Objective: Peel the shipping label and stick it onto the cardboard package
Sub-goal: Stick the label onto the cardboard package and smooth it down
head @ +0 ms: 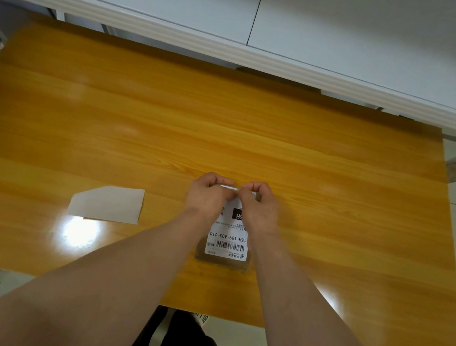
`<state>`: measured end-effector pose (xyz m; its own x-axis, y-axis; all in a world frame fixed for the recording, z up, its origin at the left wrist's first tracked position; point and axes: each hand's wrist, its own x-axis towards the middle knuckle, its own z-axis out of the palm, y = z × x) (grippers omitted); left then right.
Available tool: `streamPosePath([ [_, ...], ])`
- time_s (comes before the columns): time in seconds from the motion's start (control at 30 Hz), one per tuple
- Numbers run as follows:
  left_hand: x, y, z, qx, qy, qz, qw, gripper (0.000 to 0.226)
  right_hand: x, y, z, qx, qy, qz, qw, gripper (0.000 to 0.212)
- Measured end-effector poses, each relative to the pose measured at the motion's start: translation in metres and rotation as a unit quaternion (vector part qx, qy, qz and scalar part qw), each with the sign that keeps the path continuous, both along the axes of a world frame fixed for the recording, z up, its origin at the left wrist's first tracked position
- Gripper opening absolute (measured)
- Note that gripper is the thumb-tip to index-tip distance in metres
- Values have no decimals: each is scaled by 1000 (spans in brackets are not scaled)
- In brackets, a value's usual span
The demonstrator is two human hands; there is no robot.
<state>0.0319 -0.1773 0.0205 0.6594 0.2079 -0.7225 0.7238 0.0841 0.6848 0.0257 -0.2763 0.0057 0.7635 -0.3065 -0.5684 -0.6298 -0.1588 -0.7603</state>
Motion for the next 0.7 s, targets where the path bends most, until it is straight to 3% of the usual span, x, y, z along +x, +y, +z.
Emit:
streamPosePath([
  [0.17, 3, -2, -4, 4, -11, 21, 1000, 20, 1, 1, -5, -15, 1, 3, 1000, 17],
  [0.23, 3, -3, -5, 9, -18, 24, 1000, 22, 1, 3, -9, -18, 3, 10, 1000, 6],
  [0.33, 3, -3, -6, 13, -19, 27, 999, 26, 0, -1, -14, -8, -1, 27, 1000, 15],
  [0.43, 3, -2, -7, -4, -4, 42, 999, 23, 0, -10, 0, 75, -3, -2, 997, 11],
  [0.5, 2, -1, -4, -9, 6, 51, 999, 18, 2, -19, 8, 134, 10, -15, 991, 20],
  [0.53, 2, 0, -4, 11, 1, 35, 999, 14, 1, -23, 10, 149, 15, -14, 989, 25],
  [0.6, 3, 3, -4, 136, -28, -78, 987, 11, -2, -27, 13, 163, 22, -12, 986, 30],
  [0.7, 1, 7, 3, 260, -72, -255, 929, 43, -9, -32, 13, 181, 18, -20, 983, 38],
])
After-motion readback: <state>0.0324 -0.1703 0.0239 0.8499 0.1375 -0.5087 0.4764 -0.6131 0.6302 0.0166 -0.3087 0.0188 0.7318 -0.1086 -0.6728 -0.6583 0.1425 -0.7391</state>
